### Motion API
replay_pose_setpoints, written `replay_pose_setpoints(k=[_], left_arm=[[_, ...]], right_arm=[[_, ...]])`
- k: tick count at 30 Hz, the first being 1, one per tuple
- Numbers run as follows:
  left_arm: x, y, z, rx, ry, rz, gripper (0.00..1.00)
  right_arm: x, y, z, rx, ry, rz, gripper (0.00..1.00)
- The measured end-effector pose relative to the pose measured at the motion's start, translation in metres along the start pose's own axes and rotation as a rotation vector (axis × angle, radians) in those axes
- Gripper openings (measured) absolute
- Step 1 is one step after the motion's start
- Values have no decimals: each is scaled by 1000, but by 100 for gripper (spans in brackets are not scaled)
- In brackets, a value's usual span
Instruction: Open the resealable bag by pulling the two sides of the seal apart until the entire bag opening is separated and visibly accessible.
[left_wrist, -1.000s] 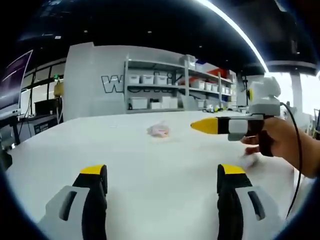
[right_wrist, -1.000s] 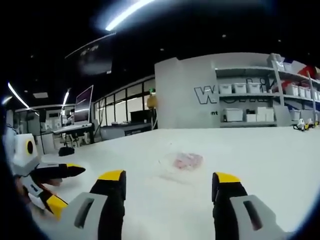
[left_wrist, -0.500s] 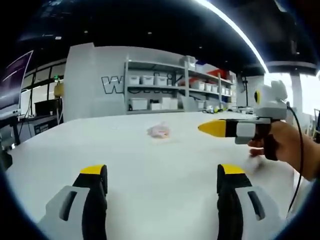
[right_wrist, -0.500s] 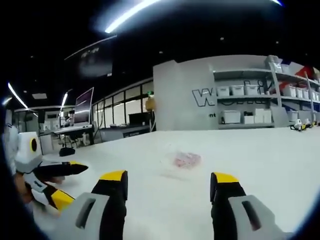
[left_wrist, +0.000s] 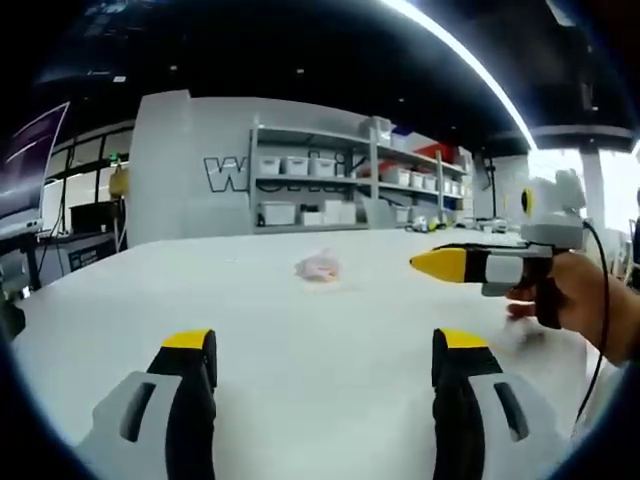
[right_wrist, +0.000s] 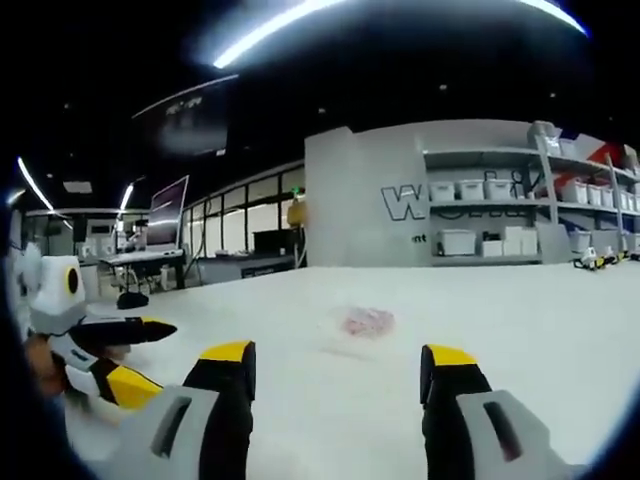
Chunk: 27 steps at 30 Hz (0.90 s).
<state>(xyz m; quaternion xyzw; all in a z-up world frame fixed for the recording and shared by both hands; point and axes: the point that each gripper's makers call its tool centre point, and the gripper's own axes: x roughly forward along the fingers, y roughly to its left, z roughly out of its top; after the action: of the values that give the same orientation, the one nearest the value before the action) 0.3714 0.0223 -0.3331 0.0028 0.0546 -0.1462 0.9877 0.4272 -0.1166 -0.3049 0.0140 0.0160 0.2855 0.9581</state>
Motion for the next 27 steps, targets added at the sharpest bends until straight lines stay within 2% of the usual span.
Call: replay_pose_setpoints(k=[4,7,20,24,27], left_arm=[[-1,0,2,-7,-10,-3,89],[-6,-2,7,-2,-38,0,88],[-8,-1,9,-4,-55,9,88],[-10,2,15,4,-85,26,88],[-12,6,22,1,-119,52,89]], right_arm=[[-5,0,1,-9,-7,-3,67],[-11,-2,1,-18,-13,-13,67],[-20,-4,1,-42,-24,-24,67],[-26,-11,5,-53,-39,-51,67],[-32,-18,8,-95,-47,-80,68]])
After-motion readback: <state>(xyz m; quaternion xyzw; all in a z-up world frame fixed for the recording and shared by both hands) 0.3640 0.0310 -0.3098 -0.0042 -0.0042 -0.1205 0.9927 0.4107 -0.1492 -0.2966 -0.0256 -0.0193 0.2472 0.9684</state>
